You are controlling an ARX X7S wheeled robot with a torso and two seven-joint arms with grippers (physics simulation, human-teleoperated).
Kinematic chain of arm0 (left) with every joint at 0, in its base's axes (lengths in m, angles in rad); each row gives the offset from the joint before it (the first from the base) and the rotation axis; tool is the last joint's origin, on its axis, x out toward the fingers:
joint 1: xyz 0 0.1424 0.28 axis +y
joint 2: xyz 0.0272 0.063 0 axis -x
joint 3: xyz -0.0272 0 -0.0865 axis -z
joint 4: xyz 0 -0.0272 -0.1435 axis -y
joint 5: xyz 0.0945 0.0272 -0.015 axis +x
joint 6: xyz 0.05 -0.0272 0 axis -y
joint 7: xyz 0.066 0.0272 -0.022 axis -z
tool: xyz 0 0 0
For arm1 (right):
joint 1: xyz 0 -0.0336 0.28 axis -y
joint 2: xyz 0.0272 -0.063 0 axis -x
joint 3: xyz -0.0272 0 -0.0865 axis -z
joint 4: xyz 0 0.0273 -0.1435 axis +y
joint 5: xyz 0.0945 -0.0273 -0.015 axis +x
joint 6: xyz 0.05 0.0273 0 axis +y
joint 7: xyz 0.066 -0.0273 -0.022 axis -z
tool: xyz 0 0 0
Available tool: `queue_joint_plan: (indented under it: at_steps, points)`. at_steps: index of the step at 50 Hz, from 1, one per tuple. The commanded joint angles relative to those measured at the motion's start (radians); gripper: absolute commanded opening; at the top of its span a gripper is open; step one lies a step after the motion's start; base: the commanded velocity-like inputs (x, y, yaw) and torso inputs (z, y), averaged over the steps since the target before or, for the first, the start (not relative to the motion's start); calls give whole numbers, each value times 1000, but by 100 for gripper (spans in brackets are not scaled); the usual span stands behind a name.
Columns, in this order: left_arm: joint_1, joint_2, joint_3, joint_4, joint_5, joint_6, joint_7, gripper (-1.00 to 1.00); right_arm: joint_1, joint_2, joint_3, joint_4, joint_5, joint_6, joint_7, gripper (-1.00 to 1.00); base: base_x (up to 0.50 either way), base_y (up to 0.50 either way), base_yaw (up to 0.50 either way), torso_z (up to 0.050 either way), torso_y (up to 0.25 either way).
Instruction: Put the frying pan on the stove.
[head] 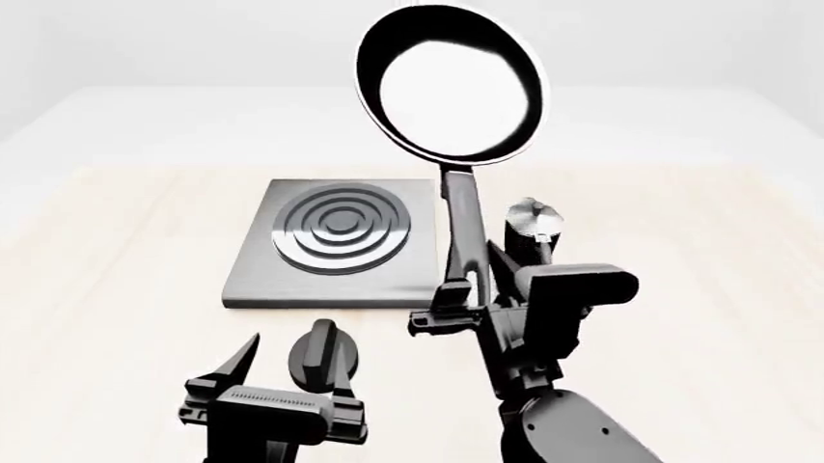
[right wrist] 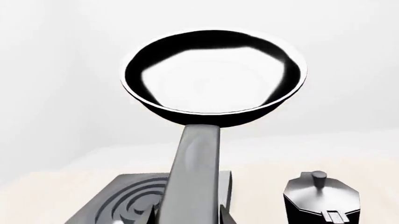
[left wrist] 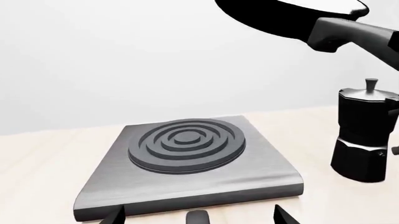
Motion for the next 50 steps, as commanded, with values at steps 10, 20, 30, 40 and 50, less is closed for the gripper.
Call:
queue_joint_plan:
  at_steps: [10, 20, 30, 40, 50]
  points:
    - [-3, -4, 9, 6, 2, -5, -6, 100, 141, 23, -55, -27, -25, 138, -89, -100, 0, 0, 0, 1, 2]
    - [-1, -5, 11, 5, 1, -2, -9, 100, 188, 27, -80, -12, -1, 201, -126, -100, 0, 0, 0, 0, 2]
    - [2, -10, 11, 15, -1, -6, -14, 100, 243, 21, -97, 40, 20, 251, -170, -100, 0, 0, 0, 1, 2]
    - [-3, -15, 10, 21, -5, -14, -16, 100, 290, 6, -122, 91, 17, 286, -204, -100, 0, 0, 0, 0, 2]
    - [-2, -18, 9, 21, -7, -11, -18, 100, 318, -16, -134, 144, 14, 292, -228, -100, 0, 0, 0, 1, 2]
